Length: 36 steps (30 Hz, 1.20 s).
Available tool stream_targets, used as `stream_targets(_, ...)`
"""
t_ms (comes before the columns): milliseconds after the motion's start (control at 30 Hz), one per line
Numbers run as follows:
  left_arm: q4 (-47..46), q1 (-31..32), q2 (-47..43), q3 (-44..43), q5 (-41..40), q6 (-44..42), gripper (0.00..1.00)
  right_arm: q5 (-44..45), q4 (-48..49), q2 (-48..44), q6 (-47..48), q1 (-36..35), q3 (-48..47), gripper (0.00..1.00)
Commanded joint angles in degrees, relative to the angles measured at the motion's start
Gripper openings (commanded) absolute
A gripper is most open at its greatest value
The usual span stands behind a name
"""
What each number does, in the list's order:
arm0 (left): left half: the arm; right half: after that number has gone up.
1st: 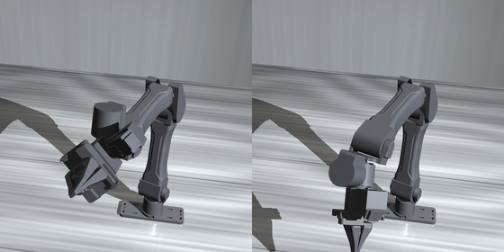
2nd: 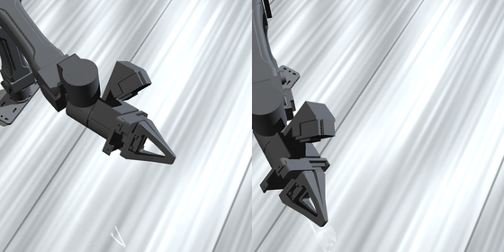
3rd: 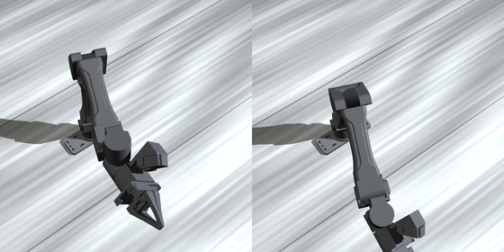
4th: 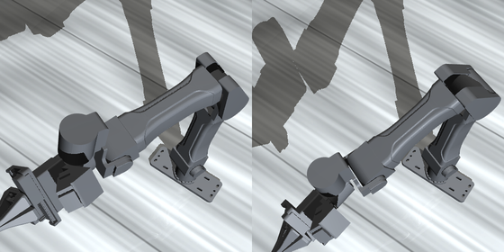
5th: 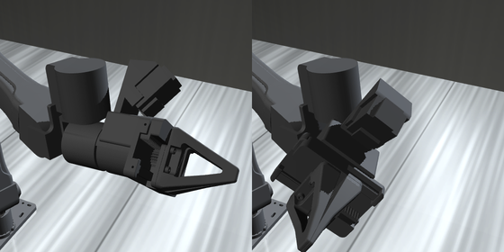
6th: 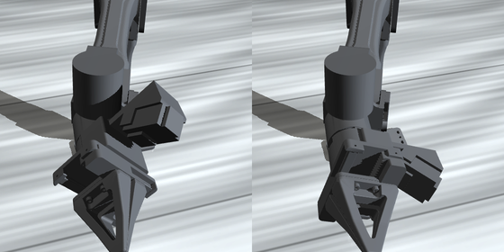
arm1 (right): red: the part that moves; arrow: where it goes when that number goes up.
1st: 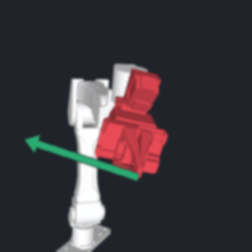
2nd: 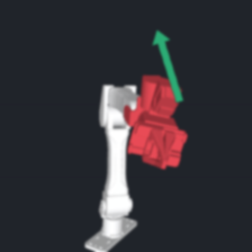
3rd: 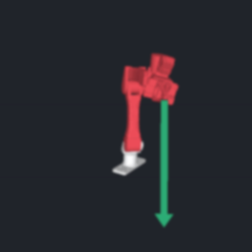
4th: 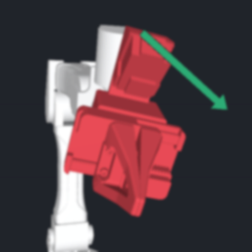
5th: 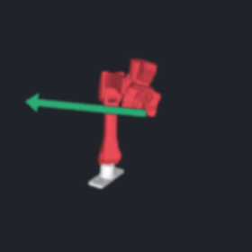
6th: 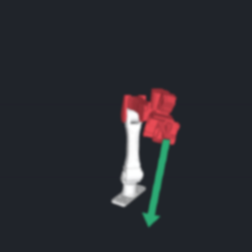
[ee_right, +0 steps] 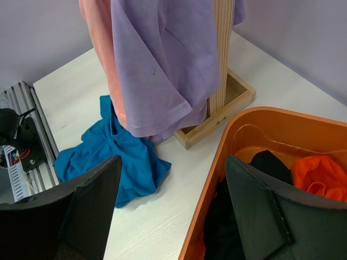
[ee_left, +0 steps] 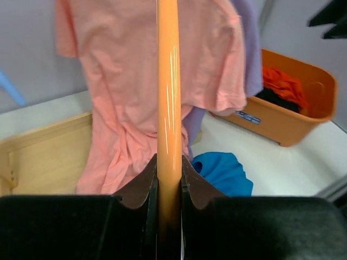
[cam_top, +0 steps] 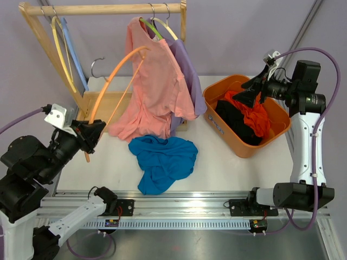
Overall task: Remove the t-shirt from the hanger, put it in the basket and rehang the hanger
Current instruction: Hang the hanger back to the clothesline with the left arm
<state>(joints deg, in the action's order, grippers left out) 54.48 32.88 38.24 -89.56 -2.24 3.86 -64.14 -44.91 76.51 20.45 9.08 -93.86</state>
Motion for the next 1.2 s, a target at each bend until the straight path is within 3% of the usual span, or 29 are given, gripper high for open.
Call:
stream_targets(0, -2.9, -0.1, 1.4, -1.1, -13.8, 5.5, 0.0, 0.6, 3.7, -2.7, -2.2, 0.2, 2.2, 0.84)
stream_targets(567, -6.0, -0.9, 15.3, -3.3, -31.1, 11.3, 0.0, 0.2, 13.3, -5.1, -8.4, 0.2, 10.5, 0.84)
stream_targets(933, -11.1, -15.8, 32.1, -15.1, -21.2, 17.8, 0.0, -0.3, 16.3, -7.0, -9.1, 0.2, 14.3, 0.84)
stream_targets(1167, -11.0, -18.6, 42.3, -26.1, -22.9, 17.7, 0.0, -0.6, 18.8, -7.4, -11.1, 0.2, 16.1, 0.84)
